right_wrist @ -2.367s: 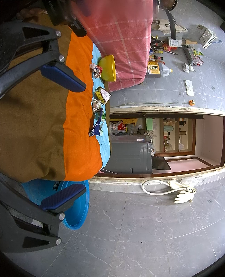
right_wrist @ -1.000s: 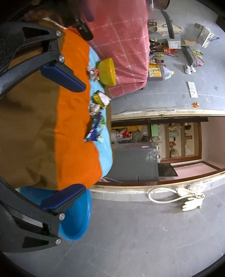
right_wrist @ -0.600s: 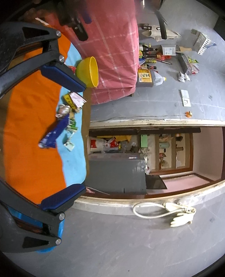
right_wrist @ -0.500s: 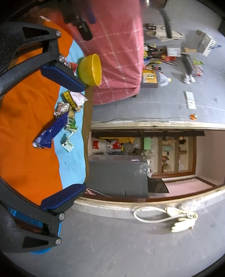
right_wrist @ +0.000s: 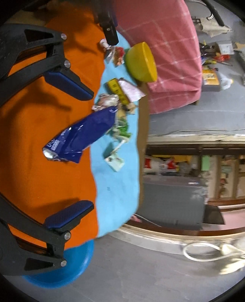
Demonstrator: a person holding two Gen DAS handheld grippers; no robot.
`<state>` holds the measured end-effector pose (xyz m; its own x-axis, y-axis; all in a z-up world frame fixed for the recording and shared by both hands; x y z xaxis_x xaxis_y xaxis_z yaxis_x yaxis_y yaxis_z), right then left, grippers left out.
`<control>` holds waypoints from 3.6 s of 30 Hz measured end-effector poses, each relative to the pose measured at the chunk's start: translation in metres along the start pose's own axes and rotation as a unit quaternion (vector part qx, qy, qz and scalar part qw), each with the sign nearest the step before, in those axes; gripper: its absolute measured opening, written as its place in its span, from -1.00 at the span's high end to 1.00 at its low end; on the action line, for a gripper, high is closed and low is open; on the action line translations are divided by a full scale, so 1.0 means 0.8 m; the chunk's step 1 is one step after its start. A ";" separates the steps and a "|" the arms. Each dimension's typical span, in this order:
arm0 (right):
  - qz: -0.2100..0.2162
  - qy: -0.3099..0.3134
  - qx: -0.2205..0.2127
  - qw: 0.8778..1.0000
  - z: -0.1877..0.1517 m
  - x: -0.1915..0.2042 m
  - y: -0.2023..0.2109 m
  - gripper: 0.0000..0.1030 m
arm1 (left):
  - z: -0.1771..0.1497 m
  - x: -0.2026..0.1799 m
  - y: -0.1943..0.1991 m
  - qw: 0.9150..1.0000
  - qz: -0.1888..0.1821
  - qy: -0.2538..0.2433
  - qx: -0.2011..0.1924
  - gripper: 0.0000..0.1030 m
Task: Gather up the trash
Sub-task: 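Grasp the blue wrapper with the right tool while the left tool grasps the crumpled white wrapper, then carry both wrappers to the blue basin and open both tools over it, then move both tools back over the table trash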
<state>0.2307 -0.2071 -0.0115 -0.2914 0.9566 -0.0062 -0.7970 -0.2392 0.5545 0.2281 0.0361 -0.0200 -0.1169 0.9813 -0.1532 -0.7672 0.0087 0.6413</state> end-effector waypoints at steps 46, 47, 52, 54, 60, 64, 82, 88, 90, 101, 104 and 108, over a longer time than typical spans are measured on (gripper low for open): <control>-0.039 -0.087 -0.211 0.973 0.017 -0.096 0.129 0.49 | 0.028 -0.251 0.050 0.961 -0.241 -0.113 -0.073 0.68; -0.057 -0.098 -0.214 0.970 0.016 -0.113 0.135 0.49 | 0.029 -0.270 0.046 0.958 -0.251 -0.119 -0.068 0.68; -0.129 -0.145 -0.207 0.959 0.002 -0.180 0.147 0.48 | 0.032 -0.349 0.023 0.947 -0.287 -0.143 -0.033 0.68; -0.155 -0.175 -0.191 0.953 -0.007 -0.211 0.144 0.48 | 0.034 -0.375 0.007 0.943 -0.298 -0.148 -0.013 0.68; -0.190 -0.259 -0.129 0.938 -0.042 -0.281 0.123 0.45 | 0.026 -0.445 -0.046 0.937 -0.303 -0.160 0.066 0.68; -0.189 -0.302 -0.094 0.930 -0.062 -0.306 0.108 0.43 | 0.018 -0.465 -0.084 0.933 -0.302 -0.152 0.122 0.67; -0.176 -0.302 -0.099 0.932 -0.060 -0.307 0.108 -0.21 | 0.010 -0.427 -0.064 0.934 -0.314 -0.113 0.124 -0.03; -0.183 -0.278 -0.139 0.933 -0.047 -0.293 0.125 -0.62 | 0.040 -0.387 -0.031 0.951 -0.288 -0.103 0.054 -0.29; -0.181 -0.267 -0.151 0.934 -0.042 -0.285 0.129 -0.78 | 0.048 -0.369 -0.018 0.957 -0.270 -0.101 0.024 -0.52; -0.114 -0.155 -0.235 0.953 0.002 -0.182 0.145 -1.00 | 0.052 -0.250 0.050 0.973 -0.162 -0.099 -0.128 -0.95; -0.088 -0.132 -0.255 0.954 0.012 -0.151 0.148 -1.00 | 0.046 -0.210 0.067 0.974 -0.137 -0.086 -0.159 -0.97; -0.056 -0.106 -0.274 0.954 0.024 -0.109 0.147 -1.00 | 0.042 -0.158 0.096 0.971 -0.101 -0.072 -0.205 -0.97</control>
<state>0.1728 -0.3156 0.0699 -0.1200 0.9797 0.1608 -0.9909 -0.1281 0.0411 0.2050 -0.0805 0.0739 0.1289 0.9844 -0.1196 -0.9551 0.1557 0.2520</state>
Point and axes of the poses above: each gripper's, at about its wrist camera, not at the fingertips, and y roughly against the way its jaws point, x to its left, z to its top, the point moved 4 cm from there along -y, roughly the way its jaws point
